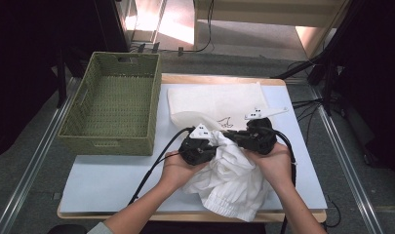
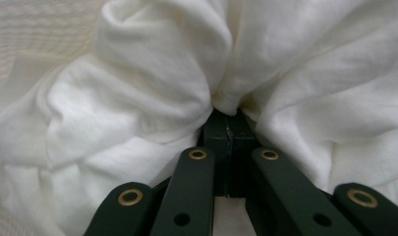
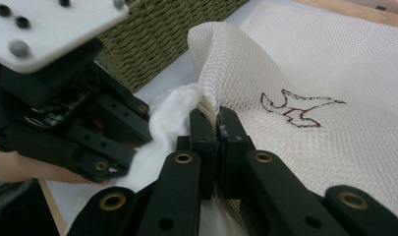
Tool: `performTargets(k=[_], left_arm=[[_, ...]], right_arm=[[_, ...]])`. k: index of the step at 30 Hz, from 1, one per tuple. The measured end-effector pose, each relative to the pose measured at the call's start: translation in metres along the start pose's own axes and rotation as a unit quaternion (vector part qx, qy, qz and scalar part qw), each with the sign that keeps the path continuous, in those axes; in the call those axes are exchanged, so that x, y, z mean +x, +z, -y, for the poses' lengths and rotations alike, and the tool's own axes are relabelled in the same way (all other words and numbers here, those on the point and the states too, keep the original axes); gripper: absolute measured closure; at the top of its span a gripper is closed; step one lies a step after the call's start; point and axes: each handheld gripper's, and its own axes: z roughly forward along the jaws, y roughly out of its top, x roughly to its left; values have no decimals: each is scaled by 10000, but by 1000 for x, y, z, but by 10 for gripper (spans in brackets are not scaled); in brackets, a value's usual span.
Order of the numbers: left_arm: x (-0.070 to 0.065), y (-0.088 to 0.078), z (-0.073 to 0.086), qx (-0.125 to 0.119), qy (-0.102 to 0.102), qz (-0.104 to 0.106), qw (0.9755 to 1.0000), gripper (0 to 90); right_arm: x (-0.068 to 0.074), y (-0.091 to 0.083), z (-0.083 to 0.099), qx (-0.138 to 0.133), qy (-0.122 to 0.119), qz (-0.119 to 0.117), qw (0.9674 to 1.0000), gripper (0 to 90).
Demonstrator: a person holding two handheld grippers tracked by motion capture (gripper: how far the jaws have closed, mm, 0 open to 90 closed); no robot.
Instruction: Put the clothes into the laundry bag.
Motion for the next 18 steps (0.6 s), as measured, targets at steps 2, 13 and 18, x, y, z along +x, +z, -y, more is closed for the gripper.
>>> performTargets(k=[2, 13, 18], left_arm=[[-1, 2, -2, 34, 7, 10, 10000, 900], [-8, 15, -10, -85, 33, -175, 9998, 900], [-3, 20, -15, -138, -142, -129, 9997, 900]], right_arm=[[1, -4, -2, -64, 29, -8, 10000, 888], [6, -21, -11, -300, 64, 9, 9995, 888], [0, -14, -4, -228, 94, 10, 9997, 888]])
